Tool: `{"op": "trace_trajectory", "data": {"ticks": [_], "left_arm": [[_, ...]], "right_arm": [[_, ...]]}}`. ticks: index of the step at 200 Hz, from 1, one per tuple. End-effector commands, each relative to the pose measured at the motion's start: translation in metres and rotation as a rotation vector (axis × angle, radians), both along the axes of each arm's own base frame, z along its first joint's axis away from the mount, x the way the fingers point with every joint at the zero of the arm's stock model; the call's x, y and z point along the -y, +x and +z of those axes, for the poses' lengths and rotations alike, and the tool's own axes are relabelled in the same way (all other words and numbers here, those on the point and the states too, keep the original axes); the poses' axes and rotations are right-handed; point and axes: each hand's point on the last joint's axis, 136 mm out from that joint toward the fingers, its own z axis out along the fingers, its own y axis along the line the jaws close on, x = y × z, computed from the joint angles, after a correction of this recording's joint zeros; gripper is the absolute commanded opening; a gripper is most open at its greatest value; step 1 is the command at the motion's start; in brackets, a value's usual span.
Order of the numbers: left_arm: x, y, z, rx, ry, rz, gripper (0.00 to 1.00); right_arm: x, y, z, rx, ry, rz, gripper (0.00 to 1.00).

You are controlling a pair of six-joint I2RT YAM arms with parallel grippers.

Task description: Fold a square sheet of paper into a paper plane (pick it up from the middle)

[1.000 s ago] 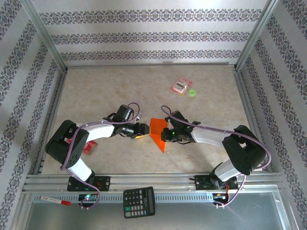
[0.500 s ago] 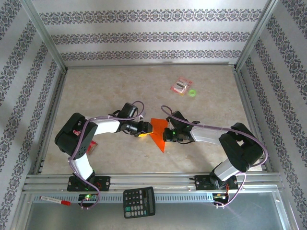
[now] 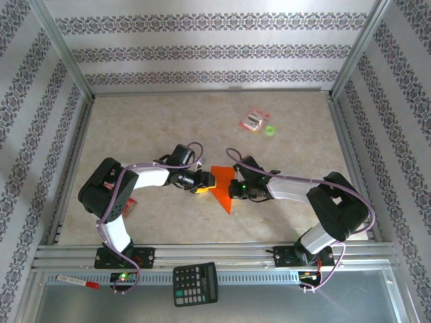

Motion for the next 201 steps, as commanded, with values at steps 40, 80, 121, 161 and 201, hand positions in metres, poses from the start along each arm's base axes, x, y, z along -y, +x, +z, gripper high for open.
{"op": "trace_trajectory", "data": {"ticks": [40, 80, 121, 161, 201], "left_arm": [[0.013, 0.007, 0.012, 0.023, -0.053, -0.014, 0.46], [0.015, 0.009, 0.012, 0.039, -0.061, -0.027, 0.45], [0.014, 0.014, 0.004, 0.067, -0.025, -0.043, 0.38], [0.015, 0.021, -0.004, 0.064, -0.016, -0.018, 0.18], [0.007, 0.016, 0.004, 0.026, -0.042, 0.111, 0.02]], "right_arm": [[0.011, -0.004, -0.013, -0.026, -0.036, -0.011, 0.00], [0.012, -0.005, -0.014, -0.029, -0.036, -0.007, 0.00], [0.014, -0.003, -0.014, -0.029, -0.040, -0.004, 0.00], [0.010, 0.000, -0.005, -0.001, -0.029, 0.055, 0.05], [0.001, 0.002, 0.032, 0.106, 0.002, 0.173, 0.19]]}}
